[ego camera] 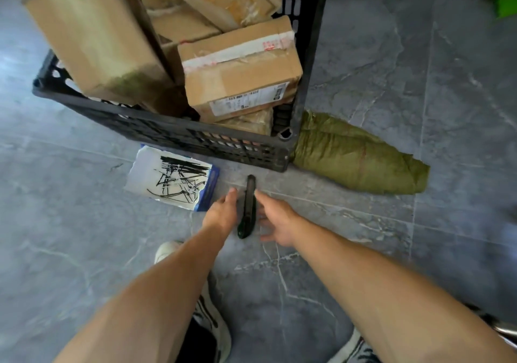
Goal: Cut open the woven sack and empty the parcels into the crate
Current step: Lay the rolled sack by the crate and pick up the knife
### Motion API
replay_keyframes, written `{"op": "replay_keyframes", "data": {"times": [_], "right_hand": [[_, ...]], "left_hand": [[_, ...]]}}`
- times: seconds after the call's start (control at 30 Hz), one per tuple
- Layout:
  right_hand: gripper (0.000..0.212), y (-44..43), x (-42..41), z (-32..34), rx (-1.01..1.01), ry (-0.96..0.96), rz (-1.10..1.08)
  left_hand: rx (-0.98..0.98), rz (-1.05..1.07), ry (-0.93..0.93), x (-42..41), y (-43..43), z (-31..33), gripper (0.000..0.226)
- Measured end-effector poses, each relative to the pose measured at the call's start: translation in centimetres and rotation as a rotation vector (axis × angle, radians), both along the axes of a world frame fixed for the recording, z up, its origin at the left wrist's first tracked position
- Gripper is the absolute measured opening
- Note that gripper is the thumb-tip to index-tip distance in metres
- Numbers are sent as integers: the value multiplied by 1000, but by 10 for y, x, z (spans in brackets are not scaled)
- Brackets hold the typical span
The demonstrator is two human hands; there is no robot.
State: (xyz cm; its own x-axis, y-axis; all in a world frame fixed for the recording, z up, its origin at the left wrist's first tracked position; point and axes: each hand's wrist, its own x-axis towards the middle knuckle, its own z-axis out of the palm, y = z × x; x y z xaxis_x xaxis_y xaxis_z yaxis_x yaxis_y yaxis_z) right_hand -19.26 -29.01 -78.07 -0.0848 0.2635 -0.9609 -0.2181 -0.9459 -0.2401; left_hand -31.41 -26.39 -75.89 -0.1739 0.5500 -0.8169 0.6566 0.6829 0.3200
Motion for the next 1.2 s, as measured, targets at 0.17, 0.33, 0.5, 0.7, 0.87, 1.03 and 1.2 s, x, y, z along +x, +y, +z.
{"op": "replay_keyframes", "data": {"times": [0.17,0.33,0.5,0.7,0.87,1.03,1.2], "right_hand": [[56,1,-16,3,-2,19,-163],[53,2,-12,4,-38,57,-215],[62,6,-9,12,-63,81,-250],[68,-2,-2,28,-61,69,-265],[67,-20,10,63,-70,43,-288],[67,-38,28,118,-84,12,-359],[51,-44,39,195,-102,-49,-449]], "left_hand": [[-57,233,-136,0,2,-17,90],[-71,319,-186,2,6,-22,109],[-67,301,-191,5,7,-22,106],[-106,245,-185,13,3,-4,101],[-148,201,-219,27,-11,30,100],[-194,159,-213,50,-23,86,104],[-208,63,-246,72,-22,169,73]]}}
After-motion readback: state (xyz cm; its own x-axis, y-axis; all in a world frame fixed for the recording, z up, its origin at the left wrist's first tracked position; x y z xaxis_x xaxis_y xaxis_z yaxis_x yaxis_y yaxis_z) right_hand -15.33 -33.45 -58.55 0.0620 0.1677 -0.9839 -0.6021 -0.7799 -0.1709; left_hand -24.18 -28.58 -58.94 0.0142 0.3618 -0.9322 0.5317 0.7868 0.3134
